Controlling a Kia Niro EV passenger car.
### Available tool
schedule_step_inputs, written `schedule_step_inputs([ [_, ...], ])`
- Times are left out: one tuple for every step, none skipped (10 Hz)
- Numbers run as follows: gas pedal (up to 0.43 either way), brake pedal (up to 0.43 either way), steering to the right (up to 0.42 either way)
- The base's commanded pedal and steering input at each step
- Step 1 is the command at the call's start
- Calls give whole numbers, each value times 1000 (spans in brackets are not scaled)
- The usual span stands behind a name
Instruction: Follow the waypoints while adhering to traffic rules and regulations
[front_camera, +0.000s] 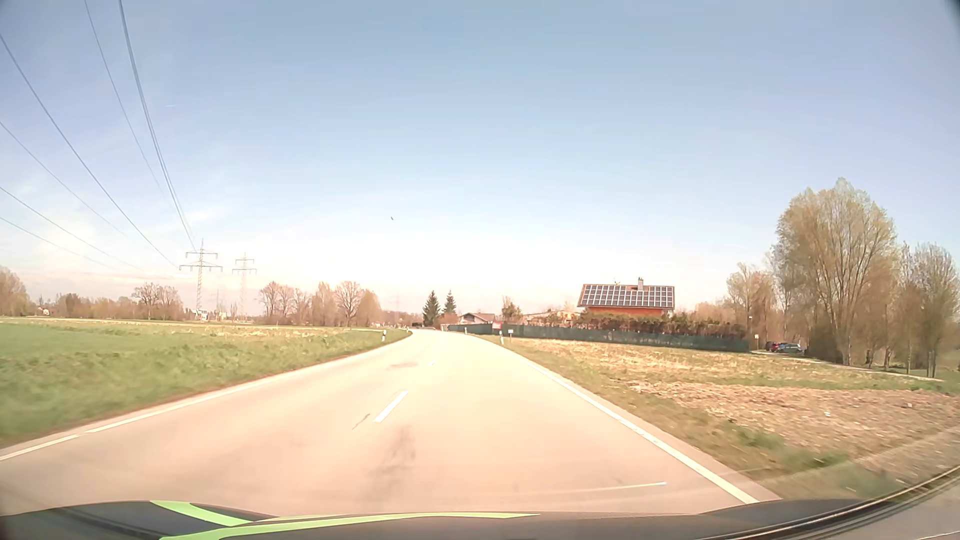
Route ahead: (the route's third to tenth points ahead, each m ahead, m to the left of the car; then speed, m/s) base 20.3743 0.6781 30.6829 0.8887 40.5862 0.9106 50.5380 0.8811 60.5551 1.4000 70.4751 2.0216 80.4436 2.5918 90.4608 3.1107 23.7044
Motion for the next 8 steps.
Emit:
schedule_step_inputs([
  [331, 0, -5],
  [331, 0, -5],
  [331, 0, -5],
  [331, 0, -5],
  [331, 0, -5],
  [331, 0, -5],
  [331, 0, -5],
  [331, 0, -5],
])
